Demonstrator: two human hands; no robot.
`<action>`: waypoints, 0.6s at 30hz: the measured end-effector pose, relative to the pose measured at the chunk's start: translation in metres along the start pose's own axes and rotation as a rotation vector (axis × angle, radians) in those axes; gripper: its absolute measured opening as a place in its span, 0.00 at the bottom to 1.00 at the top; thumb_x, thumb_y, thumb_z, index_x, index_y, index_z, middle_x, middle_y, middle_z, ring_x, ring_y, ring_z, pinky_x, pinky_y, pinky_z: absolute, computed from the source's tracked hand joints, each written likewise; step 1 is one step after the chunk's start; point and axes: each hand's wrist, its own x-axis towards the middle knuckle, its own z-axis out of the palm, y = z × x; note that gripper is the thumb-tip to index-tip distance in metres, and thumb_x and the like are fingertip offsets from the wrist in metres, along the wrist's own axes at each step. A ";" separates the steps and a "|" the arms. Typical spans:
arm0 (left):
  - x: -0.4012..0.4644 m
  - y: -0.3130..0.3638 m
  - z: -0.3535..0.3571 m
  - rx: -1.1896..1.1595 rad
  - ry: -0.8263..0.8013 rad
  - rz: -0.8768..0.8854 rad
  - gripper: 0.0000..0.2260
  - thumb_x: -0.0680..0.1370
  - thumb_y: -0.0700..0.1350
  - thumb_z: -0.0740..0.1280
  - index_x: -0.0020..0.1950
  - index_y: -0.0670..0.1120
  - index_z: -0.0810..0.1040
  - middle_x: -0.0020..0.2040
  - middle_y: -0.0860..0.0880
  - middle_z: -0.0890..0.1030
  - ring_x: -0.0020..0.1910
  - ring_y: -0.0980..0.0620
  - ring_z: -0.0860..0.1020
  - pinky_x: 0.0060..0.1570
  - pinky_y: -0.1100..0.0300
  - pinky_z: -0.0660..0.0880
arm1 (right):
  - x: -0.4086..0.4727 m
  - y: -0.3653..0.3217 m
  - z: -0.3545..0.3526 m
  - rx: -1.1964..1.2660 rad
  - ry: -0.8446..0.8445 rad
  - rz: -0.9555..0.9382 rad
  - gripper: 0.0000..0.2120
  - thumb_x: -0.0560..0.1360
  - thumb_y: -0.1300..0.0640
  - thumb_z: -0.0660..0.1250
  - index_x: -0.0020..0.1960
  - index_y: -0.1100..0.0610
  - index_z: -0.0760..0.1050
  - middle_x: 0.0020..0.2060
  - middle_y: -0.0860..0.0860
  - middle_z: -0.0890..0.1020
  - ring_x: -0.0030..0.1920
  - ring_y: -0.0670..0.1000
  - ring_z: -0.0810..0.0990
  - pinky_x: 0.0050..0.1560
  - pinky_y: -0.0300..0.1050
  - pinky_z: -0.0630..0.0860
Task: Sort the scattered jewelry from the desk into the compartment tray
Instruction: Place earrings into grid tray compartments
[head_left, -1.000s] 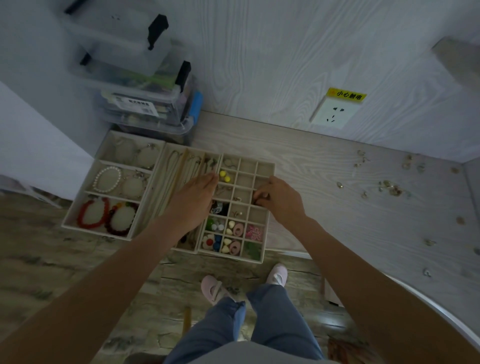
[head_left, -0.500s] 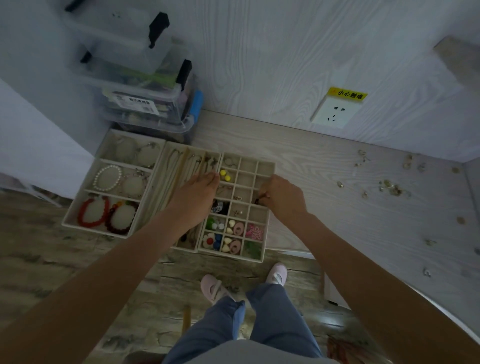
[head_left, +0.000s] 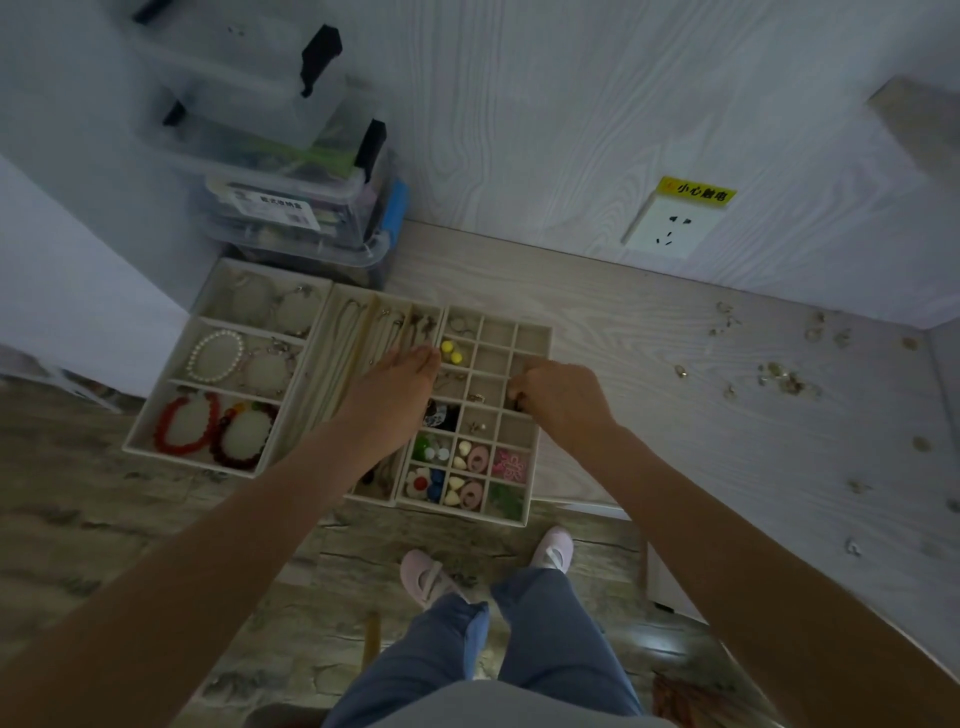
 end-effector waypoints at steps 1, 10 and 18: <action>0.000 0.000 0.000 -0.001 0.004 -0.001 0.27 0.81 0.40 0.57 0.77 0.41 0.49 0.77 0.45 0.53 0.76 0.49 0.53 0.74 0.57 0.48 | -0.001 0.001 -0.001 0.026 0.016 0.027 0.11 0.77 0.59 0.61 0.54 0.52 0.80 0.51 0.49 0.79 0.49 0.52 0.80 0.39 0.41 0.69; 0.001 -0.002 0.001 0.009 -0.006 0.017 0.27 0.80 0.40 0.58 0.77 0.41 0.49 0.77 0.45 0.53 0.76 0.49 0.54 0.75 0.56 0.50 | -0.003 -0.005 0.005 -0.016 0.016 0.147 0.10 0.78 0.56 0.61 0.50 0.56 0.80 0.46 0.53 0.83 0.46 0.54 0.81 0.39 0.42 0.66; -0.001 0.001 -0.001 -0.023 -0.017 -0.004 0.28 0.81 0.39 0.58 0.77 0.41 0.47 0.77 0.45 0.51 0.76 0.49 0.52 0.73 0.57 0.48 | 0.000 -0.006 0.011 0.006 0.012 0.164 0.11 0.77 0.58 0.61 0.53 0.52 0.81 0.48 0.52 0.83 0.48 0.54 0.81 0.41 0.42 0.70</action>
